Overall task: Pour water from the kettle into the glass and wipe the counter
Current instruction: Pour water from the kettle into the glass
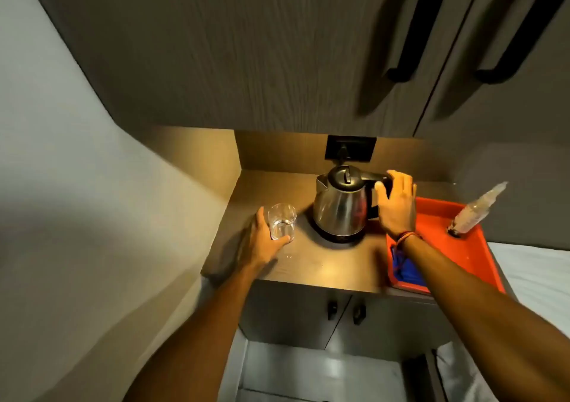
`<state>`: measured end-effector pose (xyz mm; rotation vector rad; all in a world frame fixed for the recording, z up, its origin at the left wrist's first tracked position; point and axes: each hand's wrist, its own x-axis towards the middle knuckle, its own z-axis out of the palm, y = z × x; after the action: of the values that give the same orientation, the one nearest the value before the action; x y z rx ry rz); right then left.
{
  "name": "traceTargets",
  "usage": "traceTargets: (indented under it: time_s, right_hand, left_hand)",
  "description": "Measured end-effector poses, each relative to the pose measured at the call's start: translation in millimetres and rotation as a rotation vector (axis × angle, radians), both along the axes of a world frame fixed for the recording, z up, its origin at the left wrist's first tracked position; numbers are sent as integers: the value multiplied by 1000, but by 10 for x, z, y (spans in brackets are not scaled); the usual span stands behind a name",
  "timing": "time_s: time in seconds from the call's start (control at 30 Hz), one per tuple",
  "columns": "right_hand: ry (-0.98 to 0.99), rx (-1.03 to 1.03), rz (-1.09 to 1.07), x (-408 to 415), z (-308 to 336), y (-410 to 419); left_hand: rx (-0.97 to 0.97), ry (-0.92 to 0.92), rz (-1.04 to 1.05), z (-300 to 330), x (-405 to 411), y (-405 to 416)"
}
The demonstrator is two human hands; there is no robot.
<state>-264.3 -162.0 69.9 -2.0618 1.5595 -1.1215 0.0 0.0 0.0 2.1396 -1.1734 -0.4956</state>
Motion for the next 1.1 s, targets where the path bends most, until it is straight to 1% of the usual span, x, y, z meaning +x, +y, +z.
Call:
traceTargets:
  time_s: [0.03, 0.1, 0.13, 0.2, 0.27, 0.33, 0.43, 0.53, 0.63, 0.77, 0.83, 0.9, 0.93, 1.0, 1.03, 1.1]
  right_hand:
    - [-124, 76, -28, 26, -20, -105]
    - [-284, 255, -38, 77, 6, -246]
    - [-372, 346, -38, 109, 35, -286]
    - [-603, 430, -79, 179, 21, -379]
    - [-693, 470, -167, 223, -19, -492]
    - [-694, 499, -214, 222, -101, -581]
    - [-639, 436, -216, 222, -169, -670]
    - [-513, 311, -148, 363, 36, -634]
    - [-327, 187, -51, 542, 222, -607]
    - [-44, 105, 15, 805, 419, -509]
    - [47, 17, 66, 916, 496, -407]
    - [122, -108, 151, 1014, 576, -285]
    - [171, -163, 182, 1073, 599, -241]
    - [265, -219, 236, 1165, 645, -171]
    - [298, -239, 261, 1189, 655, -156]
    - [336, -303, 303, 1247, 682, -93]
  left_hand:
    - [6, 105, 68, -43, 6, -57]
    - [4, 279, 152, -54, -30, -154]
    - [-8, 318, 184, -78, -51, -205]
    - [-53, 375, 230, -129, -117, -300]
    - [-99, 412, 284, -178, -181, -396]
    - [-130, 420, 322, -225, -228, -448]
    - [-186, 422, 346, -243, -307, -487]
    - [-226, 407, 351, -257, -295, -501]
    - [-242, 422, 339, -257, -253, -517]
    - [-243, 409, 304, -210, -199, -490]
    - [-215, 369, 282, -255, -144, -465]
    - [-179, 291, 236, -271, -92, -398]
    - [-161, 223, 241, -321, -46, -379]
    - [-197, 164, 165, -336, 19, -300]
    - [-199, 109, 160, -328, 32, -277]
    - [-213, 123, 156, -248, 18, -174]
